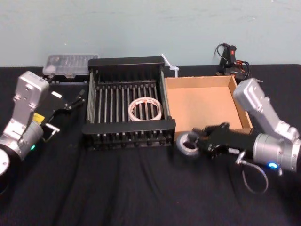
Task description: Pick up the white tape and place it into the black box , Pick up the silver tape and place it into the brown box.
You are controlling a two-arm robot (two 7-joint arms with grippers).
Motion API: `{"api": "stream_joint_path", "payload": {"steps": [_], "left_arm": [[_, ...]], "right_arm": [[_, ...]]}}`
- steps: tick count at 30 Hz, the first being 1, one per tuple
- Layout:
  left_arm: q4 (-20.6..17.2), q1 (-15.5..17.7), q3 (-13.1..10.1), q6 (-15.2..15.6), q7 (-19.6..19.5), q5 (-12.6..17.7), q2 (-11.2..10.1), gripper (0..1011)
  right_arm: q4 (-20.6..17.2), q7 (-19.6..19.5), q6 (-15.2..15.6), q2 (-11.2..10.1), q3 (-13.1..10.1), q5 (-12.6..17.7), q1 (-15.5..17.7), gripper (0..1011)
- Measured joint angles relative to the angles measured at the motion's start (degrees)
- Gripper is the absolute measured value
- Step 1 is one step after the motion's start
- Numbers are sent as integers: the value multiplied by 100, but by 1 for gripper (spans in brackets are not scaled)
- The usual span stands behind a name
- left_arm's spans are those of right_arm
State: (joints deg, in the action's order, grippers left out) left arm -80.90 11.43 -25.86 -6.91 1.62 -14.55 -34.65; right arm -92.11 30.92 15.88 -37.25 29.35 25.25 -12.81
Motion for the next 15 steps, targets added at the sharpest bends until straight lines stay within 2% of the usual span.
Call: {"api": "stream_joint_path", "payload": {"steps": [6, 15], "left_arm": [[0, 0, 0, 0, 0, 0, 0, 1001], [0, 0, 0, 0, 0, 0, 0, 1001]], "right_arm": [[156, -376, 0, 100, -215, -57, -72, 172], [681, -810, 89, 481, -421, -275, -351, 172]]}}
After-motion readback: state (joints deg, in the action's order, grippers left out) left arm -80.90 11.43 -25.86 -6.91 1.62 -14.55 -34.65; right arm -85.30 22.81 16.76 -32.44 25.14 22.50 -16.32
